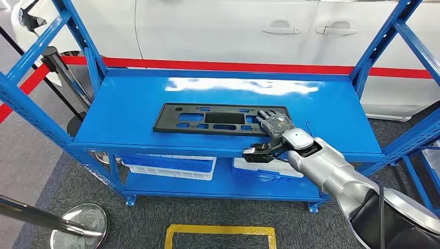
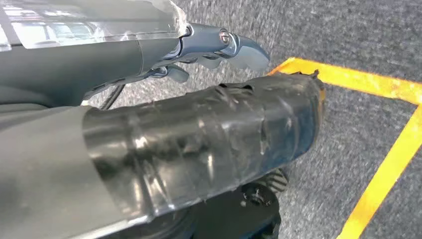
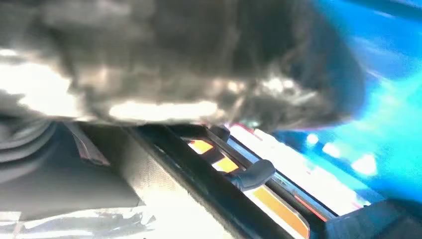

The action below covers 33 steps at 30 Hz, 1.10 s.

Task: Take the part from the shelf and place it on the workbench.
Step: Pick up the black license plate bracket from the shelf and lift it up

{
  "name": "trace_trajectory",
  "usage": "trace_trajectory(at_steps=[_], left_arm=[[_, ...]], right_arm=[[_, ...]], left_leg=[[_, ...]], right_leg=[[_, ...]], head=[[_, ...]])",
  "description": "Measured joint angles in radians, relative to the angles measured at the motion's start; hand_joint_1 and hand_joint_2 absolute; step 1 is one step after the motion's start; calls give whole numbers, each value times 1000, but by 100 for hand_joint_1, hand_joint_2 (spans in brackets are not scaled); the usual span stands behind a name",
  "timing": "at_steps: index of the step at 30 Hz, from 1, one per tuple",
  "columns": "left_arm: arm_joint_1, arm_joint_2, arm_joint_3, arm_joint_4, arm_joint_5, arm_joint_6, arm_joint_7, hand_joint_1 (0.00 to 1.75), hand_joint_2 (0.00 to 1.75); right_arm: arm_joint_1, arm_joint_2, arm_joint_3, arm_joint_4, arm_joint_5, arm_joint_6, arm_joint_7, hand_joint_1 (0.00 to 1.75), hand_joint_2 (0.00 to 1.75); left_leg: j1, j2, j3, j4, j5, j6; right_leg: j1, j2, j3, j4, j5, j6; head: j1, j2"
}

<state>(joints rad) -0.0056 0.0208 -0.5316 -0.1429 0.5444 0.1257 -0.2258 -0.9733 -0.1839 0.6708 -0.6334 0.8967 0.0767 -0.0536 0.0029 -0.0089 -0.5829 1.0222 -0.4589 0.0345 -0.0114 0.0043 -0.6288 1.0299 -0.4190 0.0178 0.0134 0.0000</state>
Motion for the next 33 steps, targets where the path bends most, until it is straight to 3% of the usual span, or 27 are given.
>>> trace_trajectory(at_steps=[10, 27, 31, 33], left_arm=[[0, -1, -3, 0, 7, 12, -1, 0, 0], [0, -1, -35, 0, 15, 2, 5, 0, 0], [1, -1, -39, 0, 24, -10, 8, 0, 175], [3, -3, -27, 0, -45, -21, 5, 0, 175]], right_arm=[[-13, 9, -11, 23, 7, 0, 4, 175, 175], [-16, 10, -26, 23, 56, -16, 29, 175, 175], [-38, 5, -27, -11, 77, -14, 33, 175, 175], [-56, 0, -28, -47, 87, -2, 43, 175, 175]], left_leg=[[6, 0, 19, -9, -4, -14], [6, 0, 21, -6, -4, -14], [4, 1, 19, -6, -4, -14], [4, 1, 17, -6, -4, -14]], right_leg=[[7, -1, 16, 0, -8, -12], [7, -1, 21, 0, -7, -12], [6, 0, 18, 0, -6, -10], [6, 0, 16, 0, -5, -10]], head=[[0, 0], [0, 0], [0, 0], [0, 0]])
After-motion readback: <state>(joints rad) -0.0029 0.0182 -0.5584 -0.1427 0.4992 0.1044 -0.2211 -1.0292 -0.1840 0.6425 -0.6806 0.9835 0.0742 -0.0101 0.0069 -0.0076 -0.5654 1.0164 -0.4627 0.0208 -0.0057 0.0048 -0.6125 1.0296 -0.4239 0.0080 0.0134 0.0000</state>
